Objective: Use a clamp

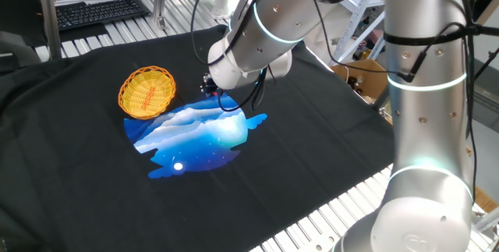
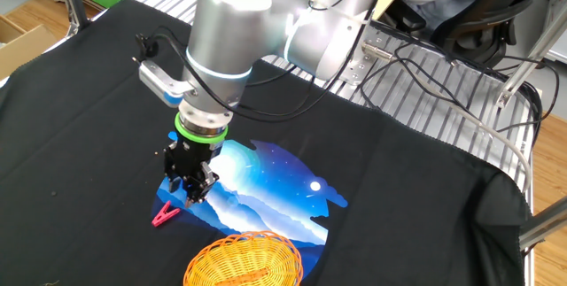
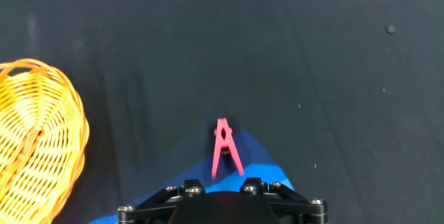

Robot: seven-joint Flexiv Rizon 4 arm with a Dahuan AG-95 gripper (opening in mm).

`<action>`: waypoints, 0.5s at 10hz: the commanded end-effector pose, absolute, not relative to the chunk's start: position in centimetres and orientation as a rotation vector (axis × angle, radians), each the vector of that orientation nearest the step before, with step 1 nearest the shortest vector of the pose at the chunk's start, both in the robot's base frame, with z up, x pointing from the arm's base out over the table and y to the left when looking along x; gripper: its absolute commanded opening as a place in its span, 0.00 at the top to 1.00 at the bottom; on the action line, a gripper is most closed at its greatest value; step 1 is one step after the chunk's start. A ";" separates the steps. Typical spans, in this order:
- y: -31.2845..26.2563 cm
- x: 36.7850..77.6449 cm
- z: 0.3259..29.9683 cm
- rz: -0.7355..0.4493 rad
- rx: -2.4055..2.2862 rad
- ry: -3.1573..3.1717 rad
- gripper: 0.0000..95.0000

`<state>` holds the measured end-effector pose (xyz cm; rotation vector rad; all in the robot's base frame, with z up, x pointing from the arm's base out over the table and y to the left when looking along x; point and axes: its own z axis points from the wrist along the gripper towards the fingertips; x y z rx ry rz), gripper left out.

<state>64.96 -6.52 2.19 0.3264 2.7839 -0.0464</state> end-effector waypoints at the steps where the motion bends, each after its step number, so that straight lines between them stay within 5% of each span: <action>1: -6.7 65.5 1.9 -0.053 0.324 2.781 0.60; 5: -6.9 66.1 1.4 -0.050 0.321 2.771 0.60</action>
